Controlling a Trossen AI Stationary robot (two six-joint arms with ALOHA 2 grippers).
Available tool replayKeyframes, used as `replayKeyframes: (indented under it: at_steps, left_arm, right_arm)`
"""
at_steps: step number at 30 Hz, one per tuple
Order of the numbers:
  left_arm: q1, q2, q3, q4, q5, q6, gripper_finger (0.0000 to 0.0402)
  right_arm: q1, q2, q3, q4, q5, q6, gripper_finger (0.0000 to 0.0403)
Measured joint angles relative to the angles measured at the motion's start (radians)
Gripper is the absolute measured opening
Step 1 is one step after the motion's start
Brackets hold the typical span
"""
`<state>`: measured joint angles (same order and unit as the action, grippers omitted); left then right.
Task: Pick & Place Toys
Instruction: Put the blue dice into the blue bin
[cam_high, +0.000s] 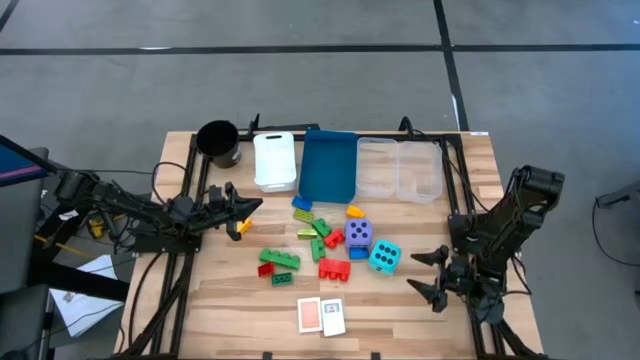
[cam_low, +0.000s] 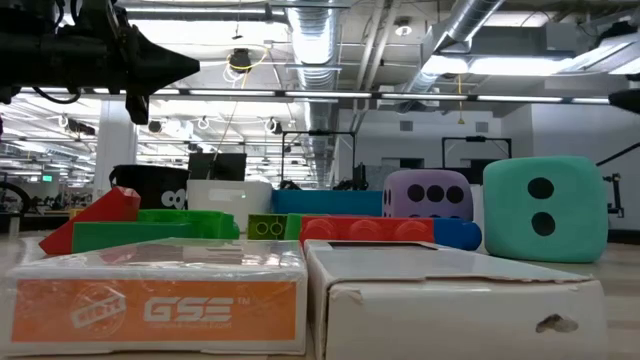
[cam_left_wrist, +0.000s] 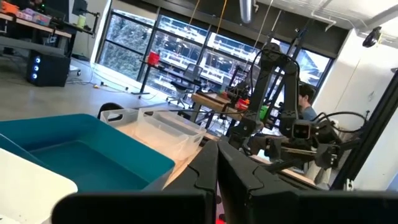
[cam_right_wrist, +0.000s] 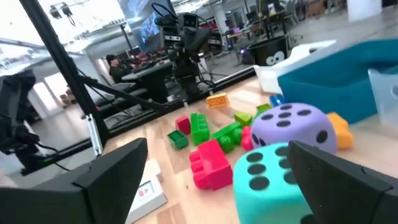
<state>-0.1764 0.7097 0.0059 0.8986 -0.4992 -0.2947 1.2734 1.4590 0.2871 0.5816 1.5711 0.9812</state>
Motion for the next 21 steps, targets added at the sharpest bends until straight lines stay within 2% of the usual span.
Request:
replayKeyframes:
  at_steps: [6,10,15,21]
  left_arm:
    - [0.0,0.0,0.0,0.0,0.009,-0.013,0.0]
    - [0.0,0.0,0.0,0.0,0.046,-0.053,0.0]
    - [0.0,0.0,0.0,0.0,0.097,-0.057,0.0]
    - [-0.015,0.0,0.0,0.0,0.115,-0.085,0.0]
  right_arm:
    - [-0.018,0.0,-0.056,0.002,-0.013,0.115,0.0382]
    - [-0.062,0.0,-0.065,-0.004,-0.124,0.111,0.0382]
    - [-0.137,-0.042,-0.065,-0.033,-0.275,-0.024,0.0382]
    - [-0.168,-0.167,-0.065,-0.248,-0.373,-0.004,0.0382]
